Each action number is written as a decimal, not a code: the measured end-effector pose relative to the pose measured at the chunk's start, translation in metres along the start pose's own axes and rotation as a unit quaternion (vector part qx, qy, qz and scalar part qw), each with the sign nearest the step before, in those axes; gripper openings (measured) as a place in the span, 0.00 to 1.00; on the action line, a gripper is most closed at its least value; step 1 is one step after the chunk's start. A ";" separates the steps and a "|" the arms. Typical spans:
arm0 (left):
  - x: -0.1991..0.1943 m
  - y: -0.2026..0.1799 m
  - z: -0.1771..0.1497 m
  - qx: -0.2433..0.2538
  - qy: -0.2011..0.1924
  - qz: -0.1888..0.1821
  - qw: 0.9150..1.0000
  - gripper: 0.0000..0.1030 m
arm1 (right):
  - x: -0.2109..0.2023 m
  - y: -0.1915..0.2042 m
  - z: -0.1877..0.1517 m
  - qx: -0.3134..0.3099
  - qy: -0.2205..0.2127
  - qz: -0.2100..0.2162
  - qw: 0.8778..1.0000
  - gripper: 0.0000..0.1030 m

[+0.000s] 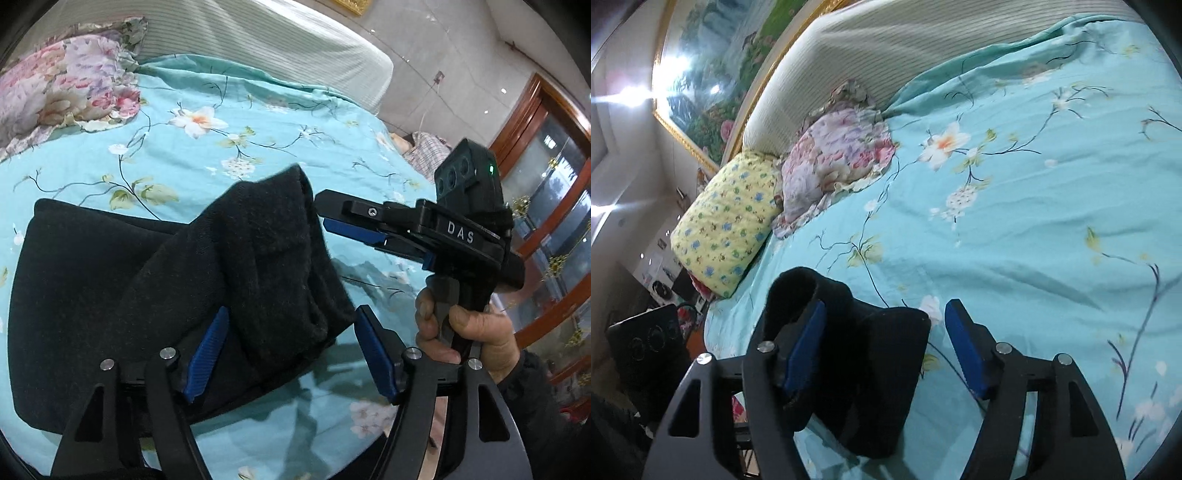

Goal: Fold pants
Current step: 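Lift the held end and fold it over the pants, then open both grippers, then move both grippers to the folded bundle and grasp its end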

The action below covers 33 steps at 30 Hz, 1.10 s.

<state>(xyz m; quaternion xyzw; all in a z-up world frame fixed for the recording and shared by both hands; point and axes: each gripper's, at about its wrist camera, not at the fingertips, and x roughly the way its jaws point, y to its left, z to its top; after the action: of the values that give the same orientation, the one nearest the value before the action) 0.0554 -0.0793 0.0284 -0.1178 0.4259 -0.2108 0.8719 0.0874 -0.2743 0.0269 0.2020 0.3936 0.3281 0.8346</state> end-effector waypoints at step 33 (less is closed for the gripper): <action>-0.086 0.104 0.004 -0.121 -0.071 0.034 0.990 0.77 | -0.018 0.062 -0.037 0.005 -0.030 -0.040 0.999 0.90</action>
<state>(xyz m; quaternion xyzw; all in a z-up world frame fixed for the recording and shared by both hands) 0.0391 0.0529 0.0507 -0.2225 0.3887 -0.1194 0.8861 0.0258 -0.2404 0.0503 0.2000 0.3780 0.2862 0.8574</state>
